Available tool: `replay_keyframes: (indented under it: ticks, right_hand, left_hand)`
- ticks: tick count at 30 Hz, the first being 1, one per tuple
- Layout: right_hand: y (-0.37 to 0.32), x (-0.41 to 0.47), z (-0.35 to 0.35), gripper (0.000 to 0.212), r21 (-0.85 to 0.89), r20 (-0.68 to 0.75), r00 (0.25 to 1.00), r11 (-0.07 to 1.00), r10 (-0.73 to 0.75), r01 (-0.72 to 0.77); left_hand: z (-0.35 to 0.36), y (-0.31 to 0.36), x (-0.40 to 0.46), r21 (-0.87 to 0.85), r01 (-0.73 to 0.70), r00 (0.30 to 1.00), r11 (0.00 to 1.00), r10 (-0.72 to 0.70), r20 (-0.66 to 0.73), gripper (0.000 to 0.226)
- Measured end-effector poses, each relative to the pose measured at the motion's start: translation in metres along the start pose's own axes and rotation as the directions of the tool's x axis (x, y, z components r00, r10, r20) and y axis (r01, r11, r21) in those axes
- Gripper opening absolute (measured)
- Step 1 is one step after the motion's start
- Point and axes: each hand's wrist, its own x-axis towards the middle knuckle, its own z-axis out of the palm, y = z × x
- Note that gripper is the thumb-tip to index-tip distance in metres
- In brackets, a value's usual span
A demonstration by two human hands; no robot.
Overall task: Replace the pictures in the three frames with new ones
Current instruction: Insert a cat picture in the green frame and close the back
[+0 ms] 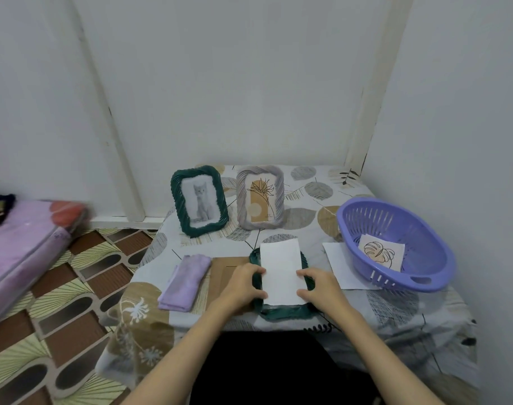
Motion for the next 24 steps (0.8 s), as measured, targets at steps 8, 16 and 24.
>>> replay_keyframes:
  ticks: [8, 16, 24]
  right_hand:
    - [0.004, 0.003, -0.003, 0.051, -0.008, 0.059, 0.998, 1.0, -0.026, 0.026]
    - [0.006, 0.006, -0.015, 0.043, 0.014, 0.144, 0.988, 0.998, -0.056, 0.054]
    - [0.01, 0.014, -0.023, 0.051, 0.03, 0.247, 0.969, 0.999, -0.03, 0.023]
  left_hand:
    - [-0.007, -0.002, 0.0, 0.069, -0.024, 0.997, 0.997, 0.019, 0.077, 0.059]
    - [-0.011, -0.006, 0.004, 0.245, -0.096, 0.986, 0.965, 0.058, 0.159, 0.071]
    - [-0.005, -0.012, 0.004, 0.222, -0.098, 0.981, 0.97, 0.057, 0.185, 0.067]
